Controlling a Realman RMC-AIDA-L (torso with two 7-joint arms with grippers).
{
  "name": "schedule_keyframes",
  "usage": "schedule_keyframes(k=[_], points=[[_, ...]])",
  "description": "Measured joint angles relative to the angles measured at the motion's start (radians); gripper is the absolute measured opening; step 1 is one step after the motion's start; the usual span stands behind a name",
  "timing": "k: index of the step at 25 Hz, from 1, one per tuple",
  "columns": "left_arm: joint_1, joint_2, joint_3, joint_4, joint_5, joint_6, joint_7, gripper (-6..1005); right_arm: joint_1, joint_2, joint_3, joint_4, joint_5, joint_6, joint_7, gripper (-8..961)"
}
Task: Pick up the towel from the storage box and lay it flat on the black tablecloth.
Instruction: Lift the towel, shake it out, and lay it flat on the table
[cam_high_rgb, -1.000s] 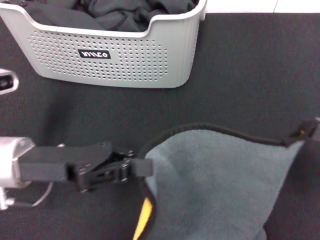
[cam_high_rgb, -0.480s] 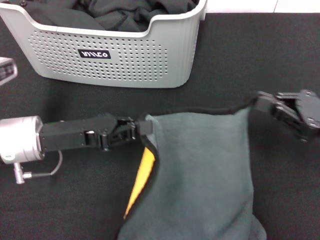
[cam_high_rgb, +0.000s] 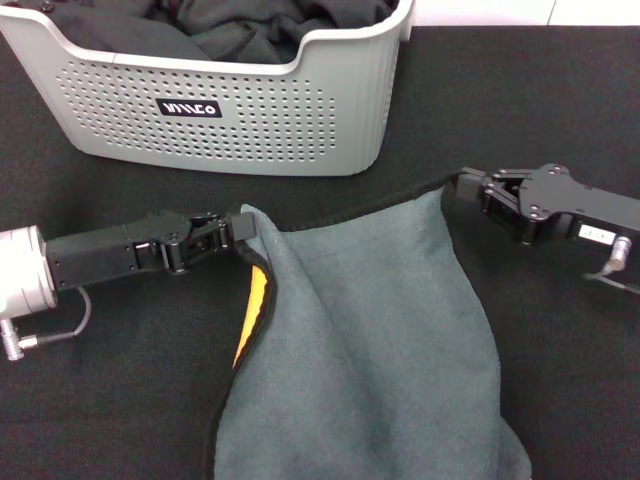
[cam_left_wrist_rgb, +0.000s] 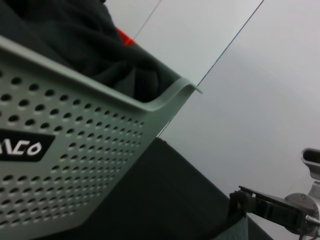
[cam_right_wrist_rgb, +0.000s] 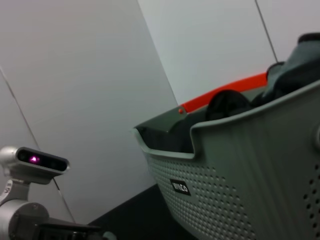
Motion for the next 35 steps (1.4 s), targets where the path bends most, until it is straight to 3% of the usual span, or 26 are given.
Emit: schedule_keyframes(k=[6,14,24,35], points=[[0.032,0.002,-0.013,0.017,0.009,-0.005,-0.006,31,0.077,0.006,-0.01,0.08,-0.002,-0.02,-0.019,15],[0.107,-0.008,-0.134,0.056,0.012,-0.007,0.002,30,0.103,0.006,-0.021,0.094,0.015,-0.049,-0.035,16],[0.094,-0.027,-0.137,0.075,0.126,-0.064,0.003,31,0.113,0.006,-0.056,0.095,0.022,-0.084,-0.033,17],[0.093,-0.024,-0.139,0.281,0.272,-0.145,-0.004,30,0.122,0.006,-0.067,0.095,0.023,-0.154,-0.017,18]])
